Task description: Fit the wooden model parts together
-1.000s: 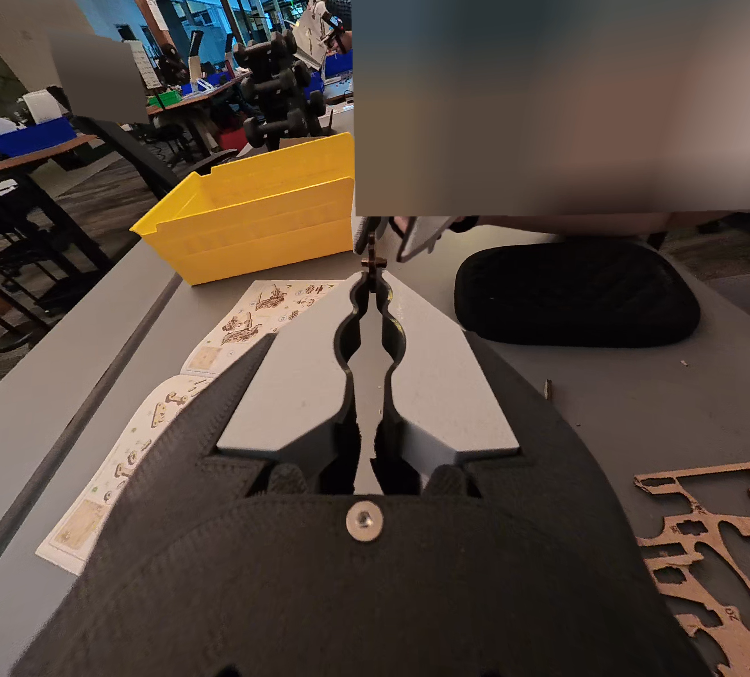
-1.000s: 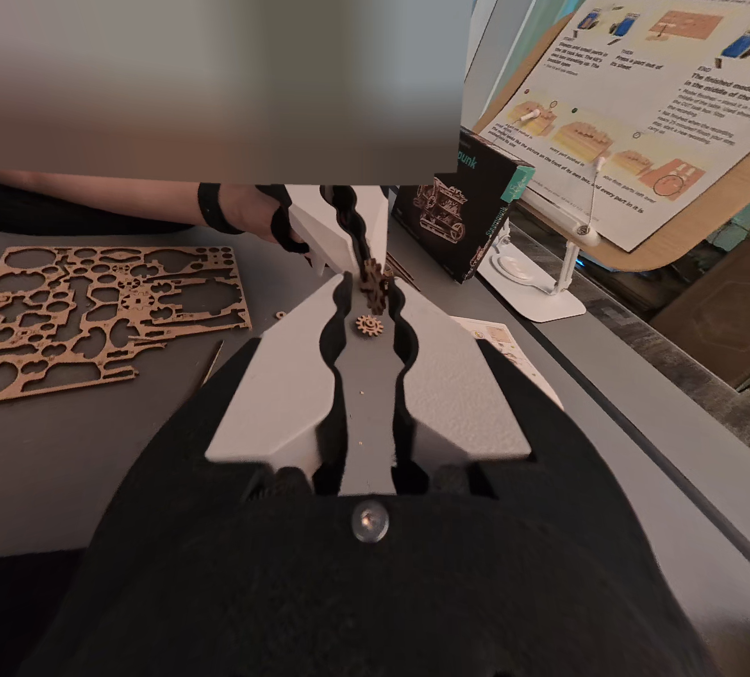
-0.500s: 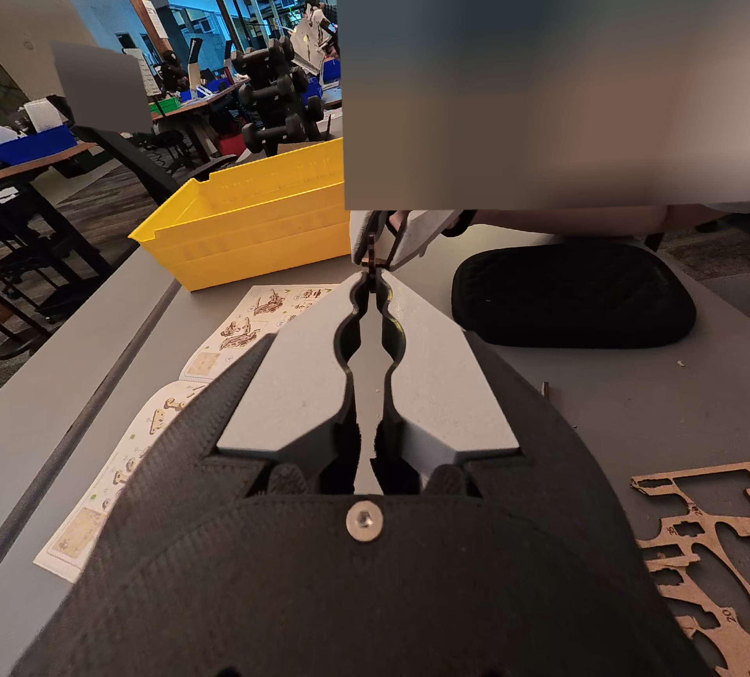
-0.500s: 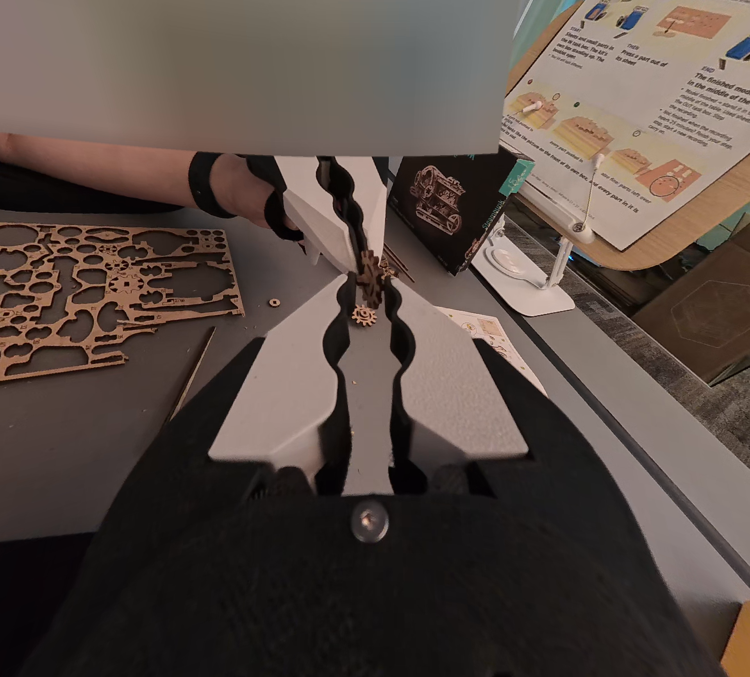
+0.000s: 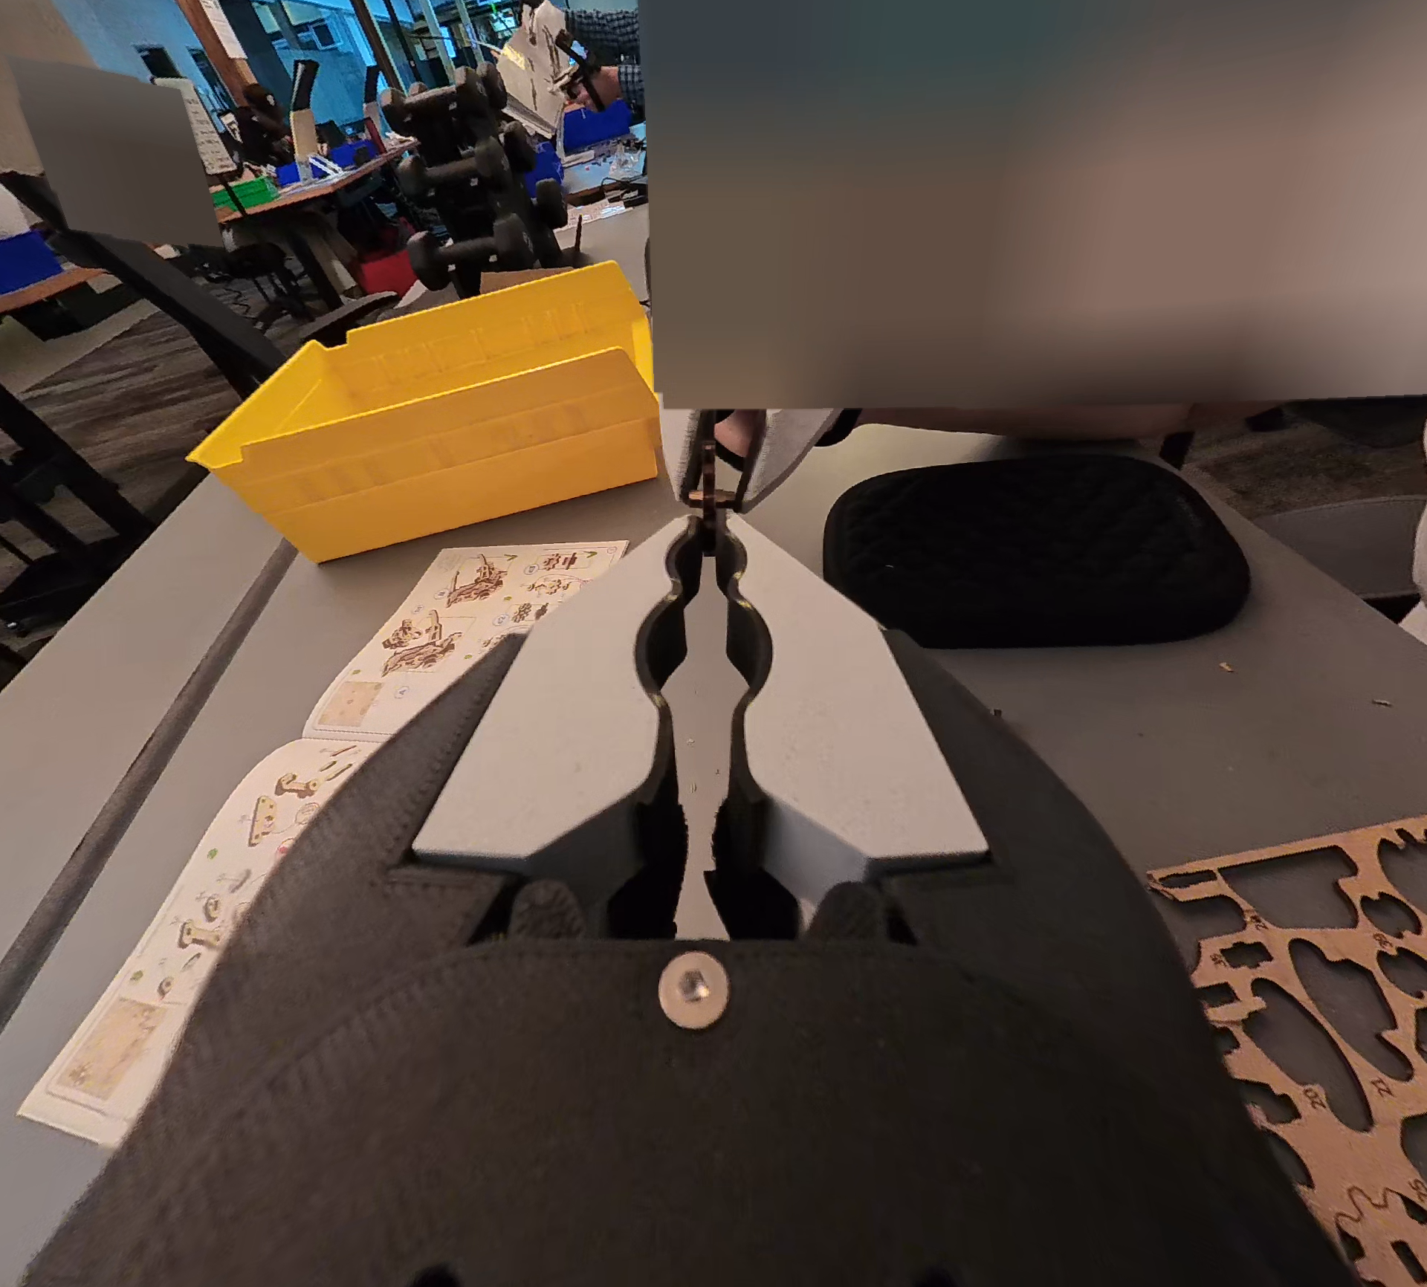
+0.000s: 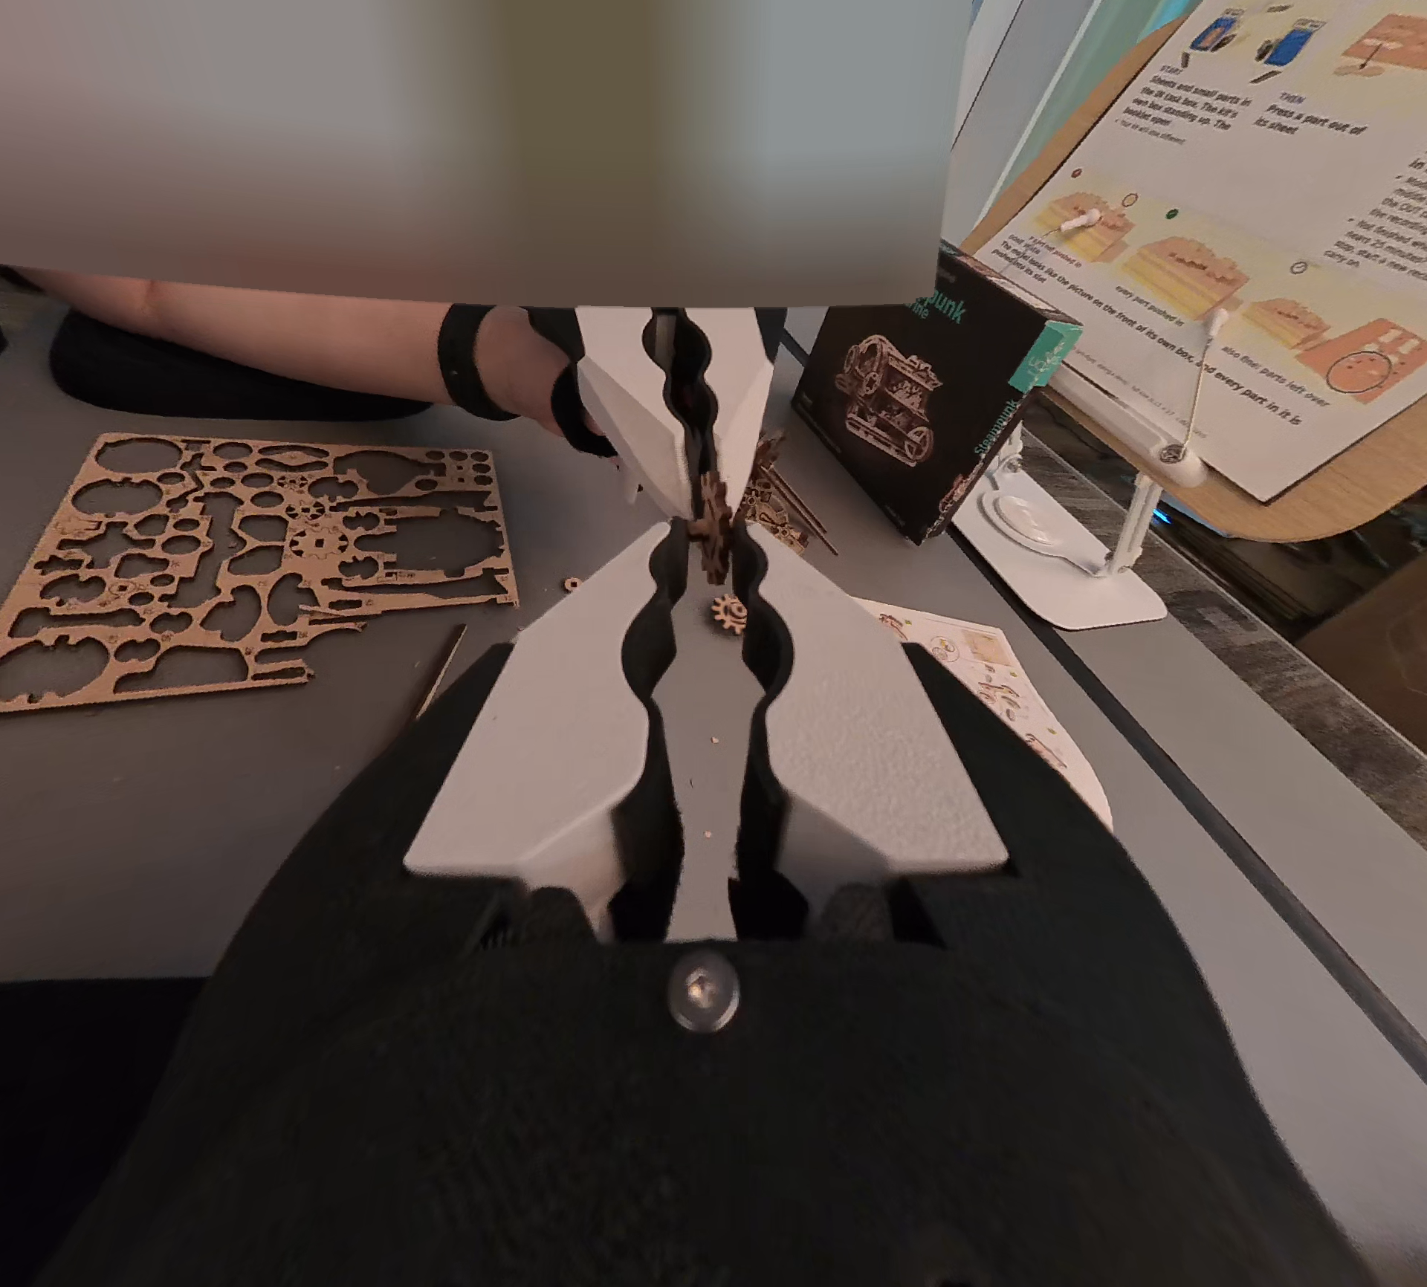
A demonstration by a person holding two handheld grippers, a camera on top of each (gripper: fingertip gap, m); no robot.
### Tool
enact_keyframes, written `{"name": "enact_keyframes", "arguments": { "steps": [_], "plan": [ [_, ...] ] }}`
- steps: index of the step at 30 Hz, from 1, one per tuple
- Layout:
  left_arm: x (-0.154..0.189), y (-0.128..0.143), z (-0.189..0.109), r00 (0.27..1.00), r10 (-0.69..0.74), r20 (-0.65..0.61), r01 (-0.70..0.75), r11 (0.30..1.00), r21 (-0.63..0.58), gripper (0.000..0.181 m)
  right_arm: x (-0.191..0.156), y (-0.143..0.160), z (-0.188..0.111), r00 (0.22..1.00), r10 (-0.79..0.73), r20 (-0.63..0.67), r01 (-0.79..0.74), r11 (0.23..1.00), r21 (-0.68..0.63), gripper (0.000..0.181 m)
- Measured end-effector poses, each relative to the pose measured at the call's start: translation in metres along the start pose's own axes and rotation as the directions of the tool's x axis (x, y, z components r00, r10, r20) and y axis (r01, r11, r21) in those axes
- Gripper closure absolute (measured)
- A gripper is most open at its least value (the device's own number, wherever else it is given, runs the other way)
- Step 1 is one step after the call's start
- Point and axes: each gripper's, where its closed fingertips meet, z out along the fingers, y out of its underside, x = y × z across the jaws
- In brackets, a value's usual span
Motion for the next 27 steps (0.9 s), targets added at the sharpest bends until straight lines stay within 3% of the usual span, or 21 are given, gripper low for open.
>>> {"name": "enact_keyframes", "arguments": {
  "steps": [14, 22, 27],
  "plan": [
    [0.006, -0.006, -0.002, 0.979, 0.196, 0.054, -0.195, 0.98, -0.035, 0.181, -0.004, -0.007, -0.001, 0.983, -0.175, -0.061, 0.177, 0.984, 0.017, 0.172],
    [0.006, -0.013, -0.004, 0.967, 0.24, 0.089, -0.238, 0.971, -0.033, 0.181, -0.004, -0.014, -0.002, 0.976, -0.193, -0.097, 0.197, 0.98, 0.029, 0.172],
    [0.001, -0.009, -0.004, 0.97, 0.225, 0.096, -0.22, 0.974, -0.059, 0.181, 0.001, -0.009, 0.0, 0.988, -0.122, -0.091, 0.126, 0.991, 0.041, 0.171]
  ]
}}
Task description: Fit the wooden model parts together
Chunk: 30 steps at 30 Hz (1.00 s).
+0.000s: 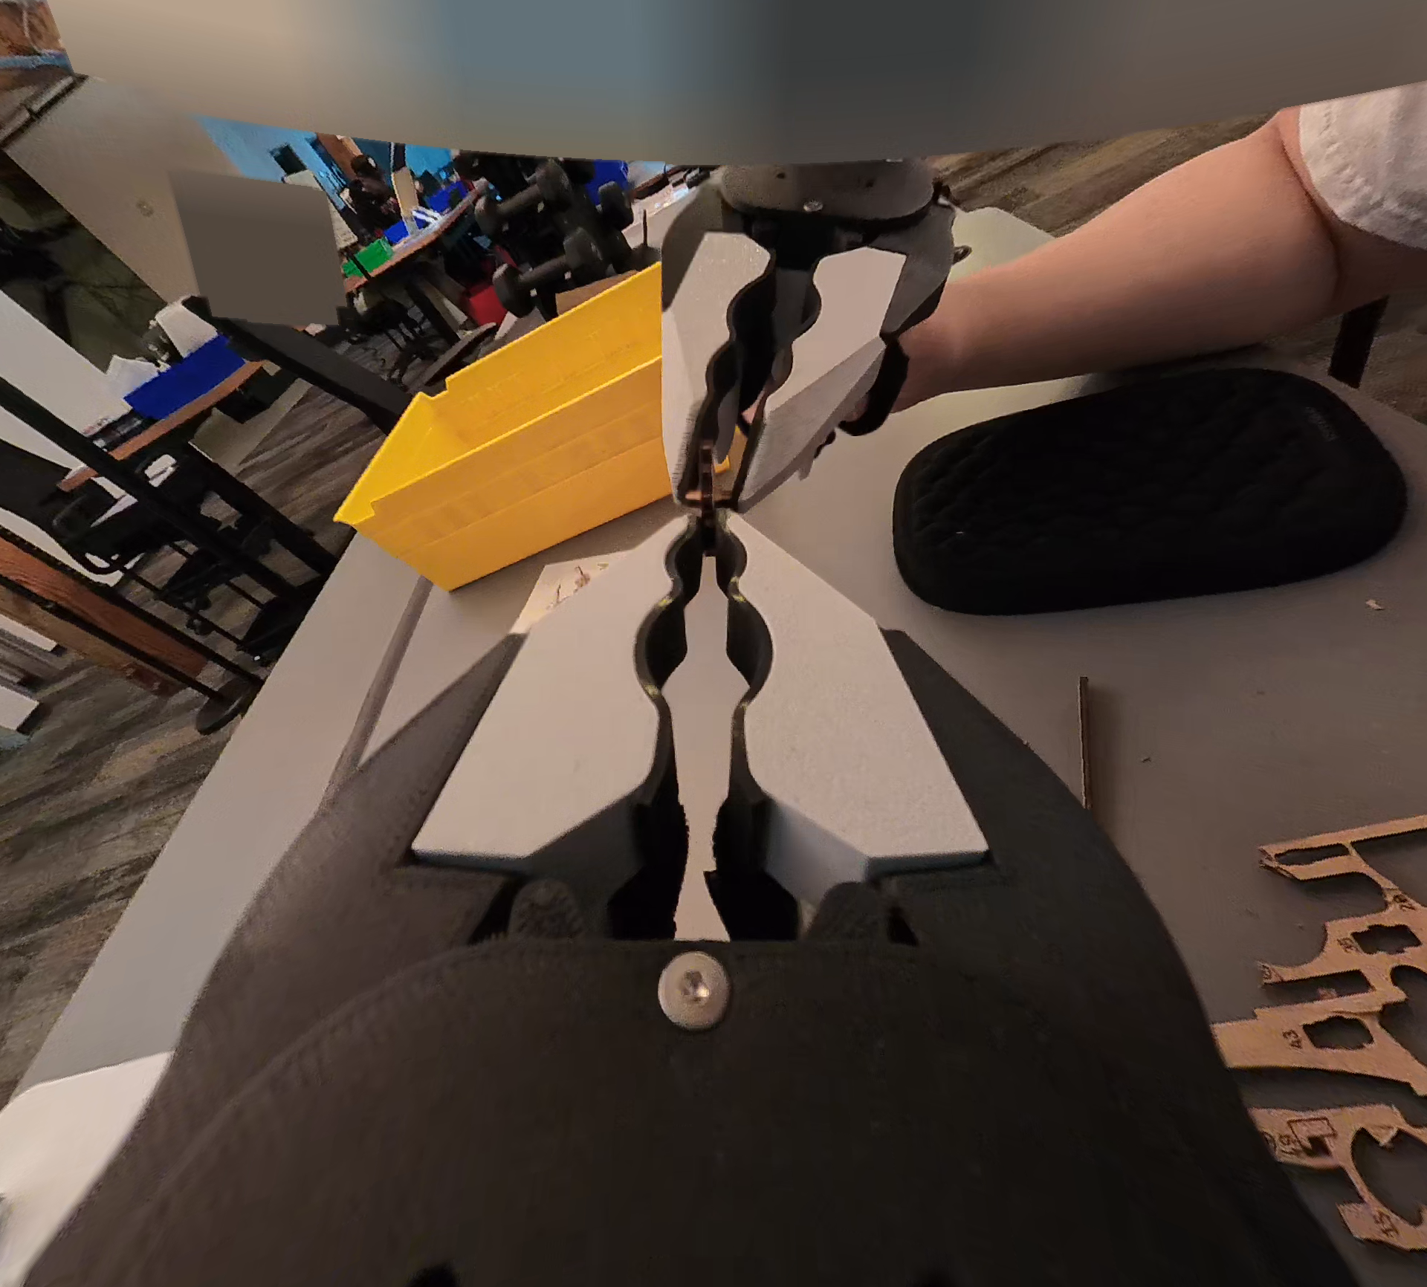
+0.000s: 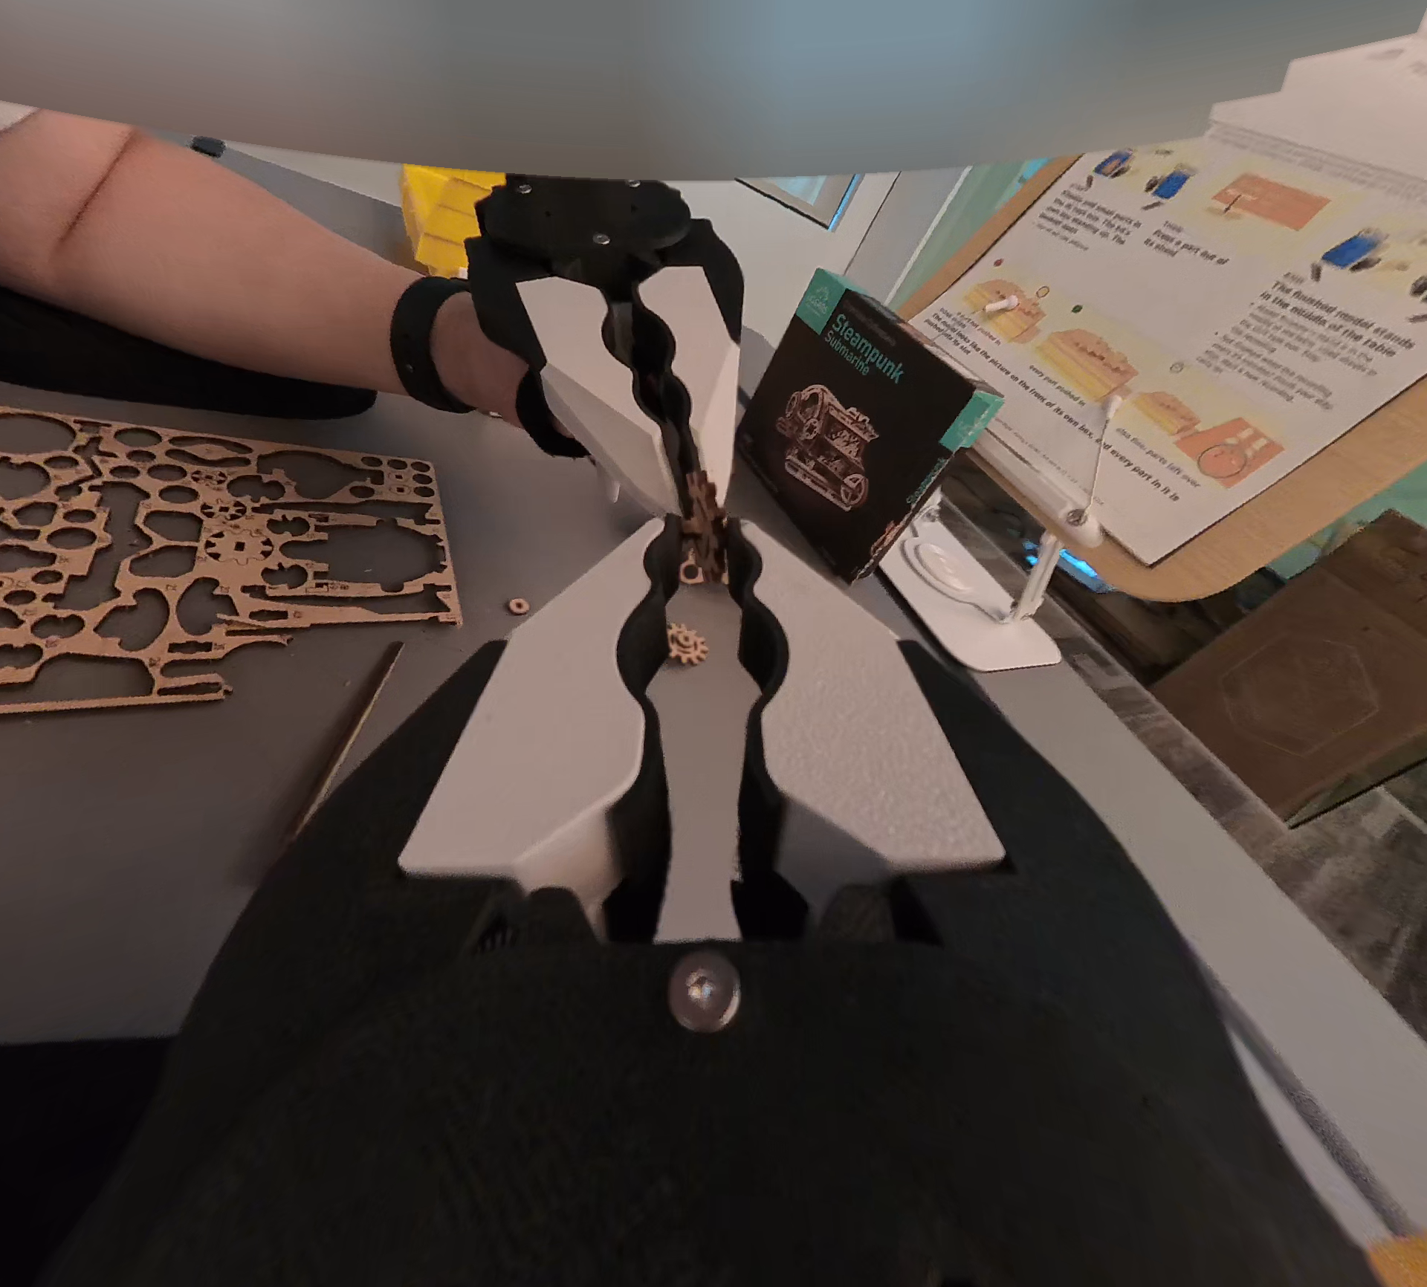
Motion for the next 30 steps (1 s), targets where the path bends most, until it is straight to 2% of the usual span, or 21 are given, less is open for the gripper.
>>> {"name": "enact_keyframes", "arguments": {
  "steps": [5, 8, 12, 16, 22, 26, 30],
  "plan": [
    [-0.002, 0.011, 0.005, 0.987, -0.157, -0.043, 0.158, 0.988, 0.005, 0.181, 0.003, 0.01, -0.002, 1.0, 0.017, 0.021, -0.017, 1.0, -0.012, 0.167],
    [-0.007, 0.018, 0.005, 0.955, -0.287, -0.072, 0.288, 0.958, 0.002, 0.181, 0.005, 0.016, -0.007, 0.999, 0.025, 0.04, -0.024, 0.999, -0.027, 0.163],
    [-0.009, 0.022, 0.004, 0.843, -0.512, -0.167, 0.518, 0.855, -0.005, 0.181, 0.012, 0.036, -0.014, 0.998, 0.047, 0.042, -0.043, 0.995, -0.089, 0.164],
    [-0.013, 0.036, 0.004, 0.75, -0.635, -0.188, 0.636, 0.769, -0.062, 0.181, 0.02, 0.057, -0.018, 0.998, 0.059, 0.025, -0.054, 0.987, -0.149, 0.167],
    [-0.013, 0.056, 0.004, 0.75, -0.646, -0.138, 0.63, 0.763, -0.148, 0.181, 0.013, 0.101, -0.023, 0.996, -0.046, 0.082, 0.069, 0.951, -0.302, 0.179],
    [-0.016, 0.063, 0.0, 0.826, -0.555, -0.101, 0.536, 0.827, -0.169, 0.181, 0.002, 0.12, -0.021, 0.989, 0.024, 0.145, 0.03, 0.934, -0.357, 0.181],
    [-0.015, 0.069, -0.005, 0.927, -0.365, -0.092, 0.348, 0.924, -0.157, 0.181, -0.005, 0.129, -0.023, 0.982, 0.015, 0.19, 0.064, 0.914, -0.401, 0.181]
  ]
}}
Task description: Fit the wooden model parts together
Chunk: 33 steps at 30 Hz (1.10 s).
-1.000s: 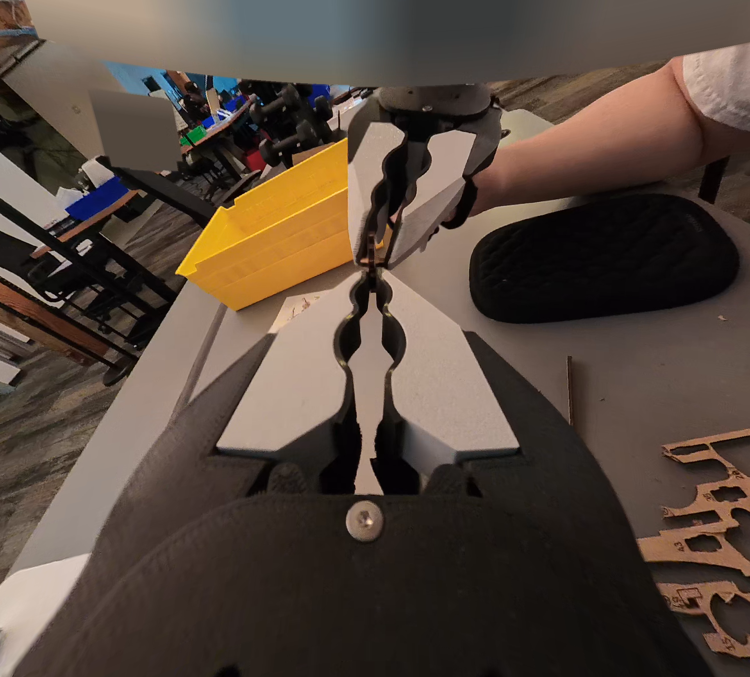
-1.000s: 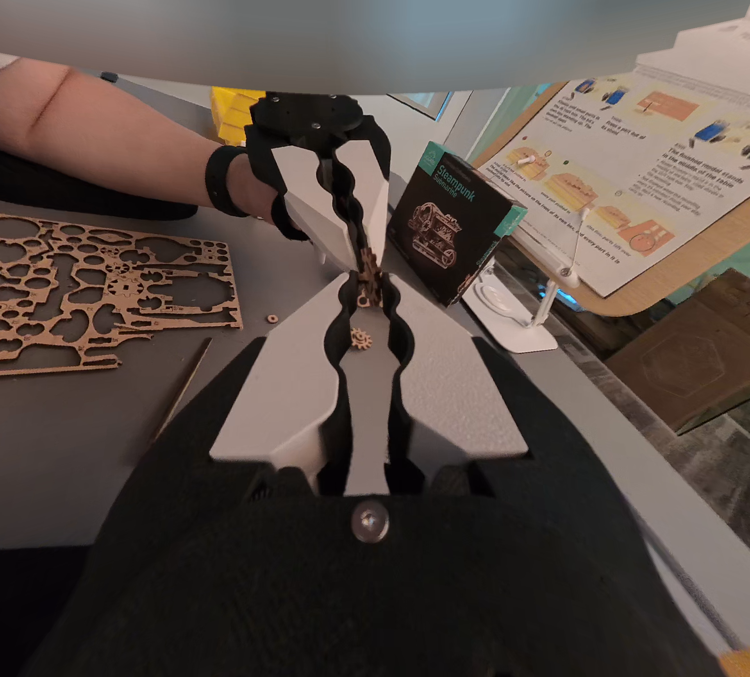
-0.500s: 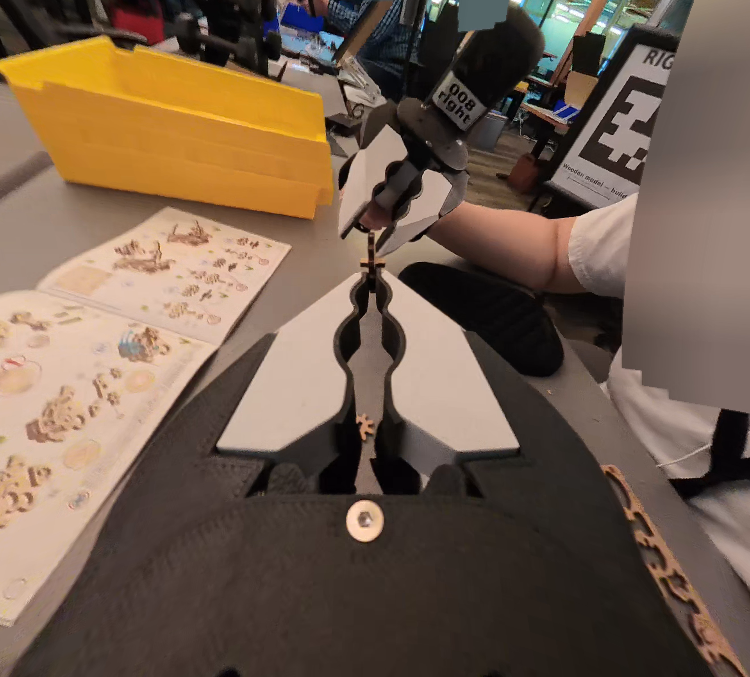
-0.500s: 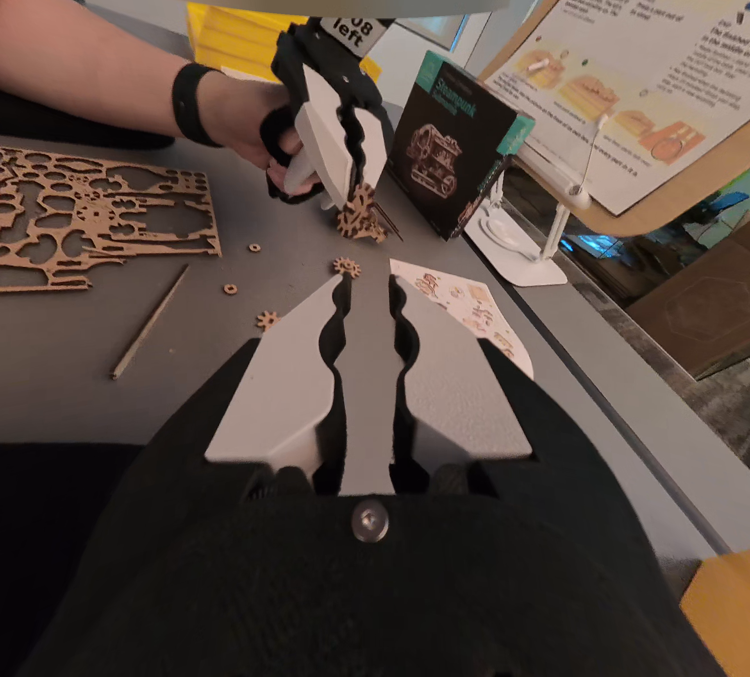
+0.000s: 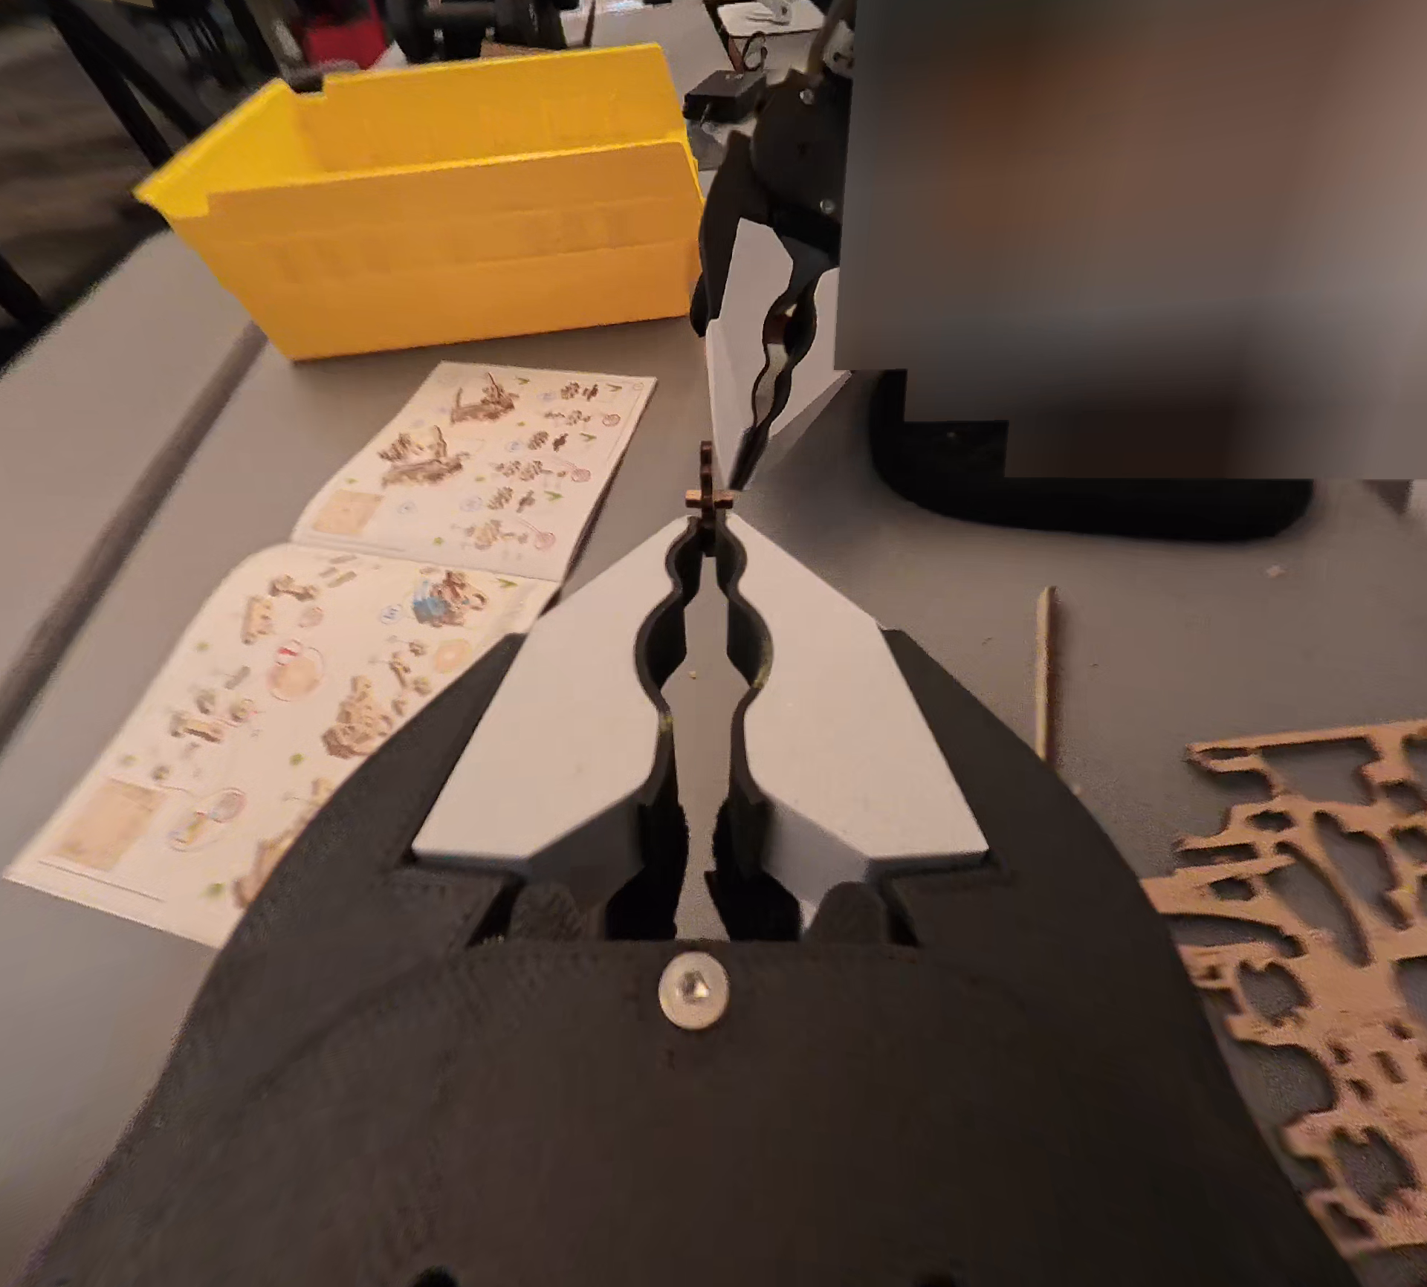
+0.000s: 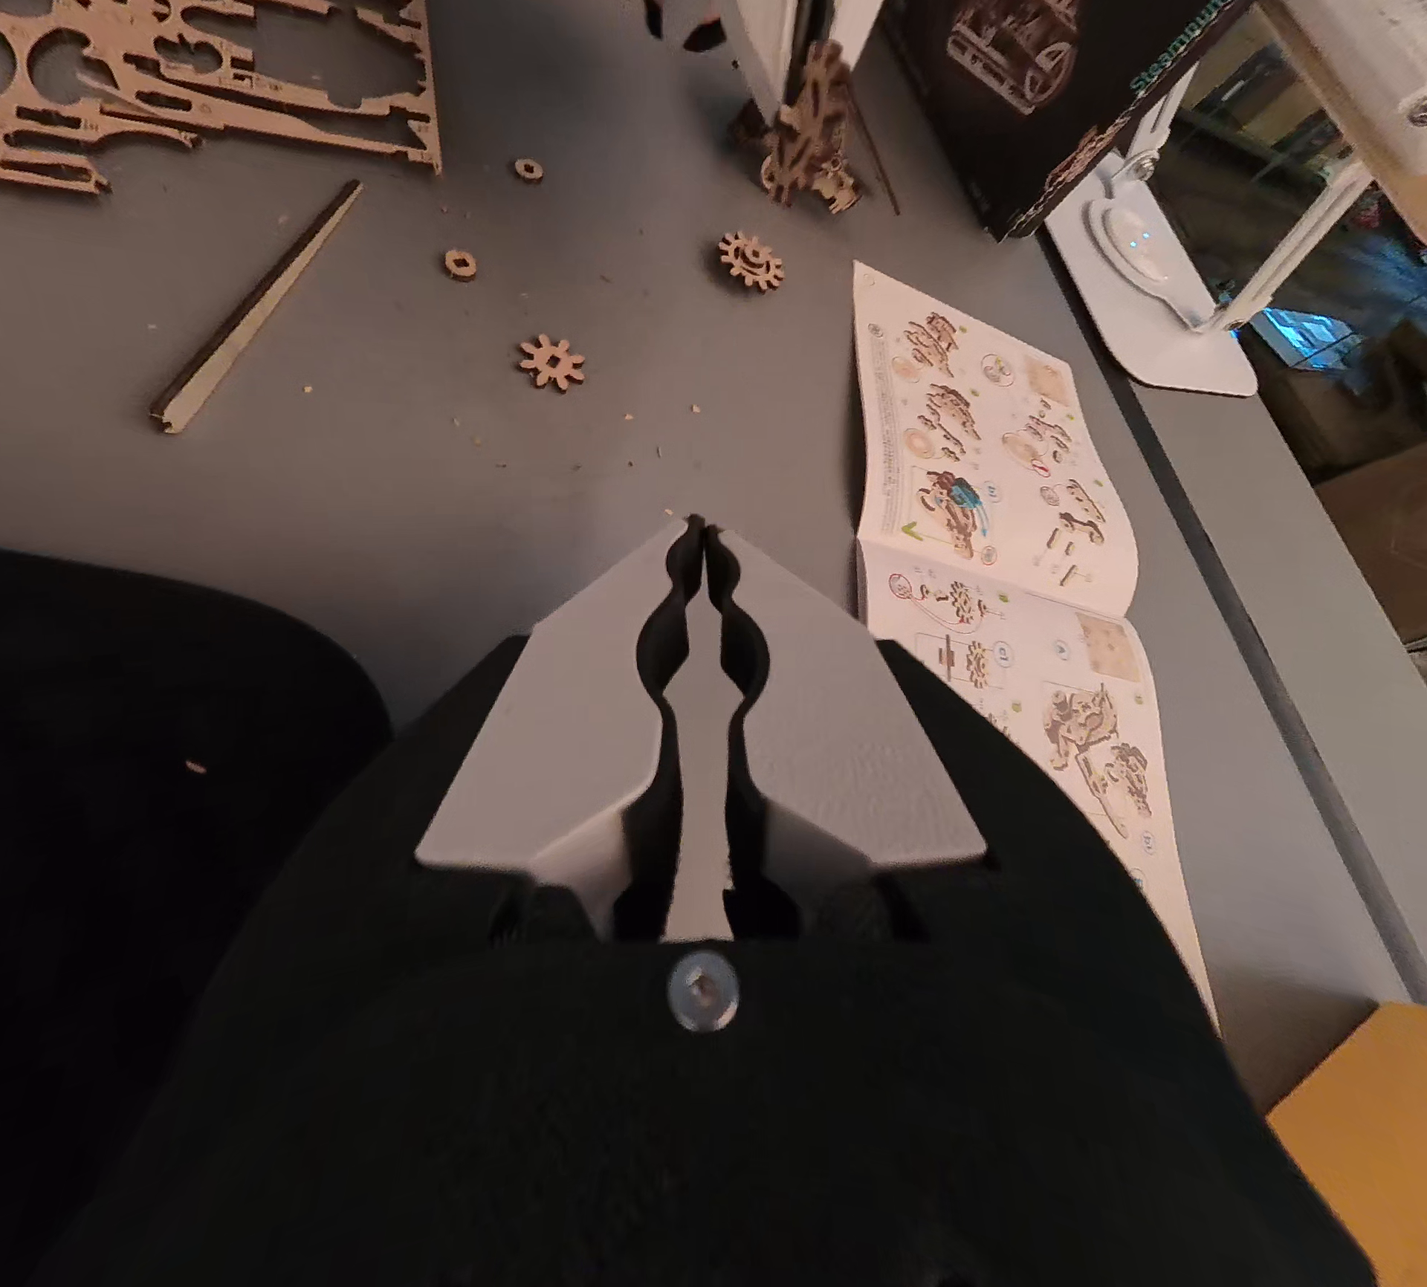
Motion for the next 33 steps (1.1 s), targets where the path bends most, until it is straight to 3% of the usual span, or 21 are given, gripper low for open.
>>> {"name": "enact_keyframes", "arguments": {
  "steps": [6, 10, 33],
  "plan": [
    [0.001, -0.009, -0.006, 0.971, 0.231, 0.069, -0.235, 0.969, 0.07, 0.181, 0.0, 0.007, 0.002, 1.0, 0.024, 0.015, -0.024, 1.0, -0.017, 0.181],
    [0.006, -0.007, -0.002, 0.925, 0.368, 0.099, -0.373, 0.927, 0.046, 0.181, -0.003, 0.009, 0.005, 1.0, 0.013, 0.025, -0.012, 0.999, -0.033, 0.181],
    [0.005, 0.004, 0.008, 0.909, 0.404, 0.104, -0.405, 0.914, -0.014, 0.181, -0.014, 0.027, 0.016, 0.996, 0.025, 0.089, -0.015, 0.994, -0.107, 0.181]
  ]
}}
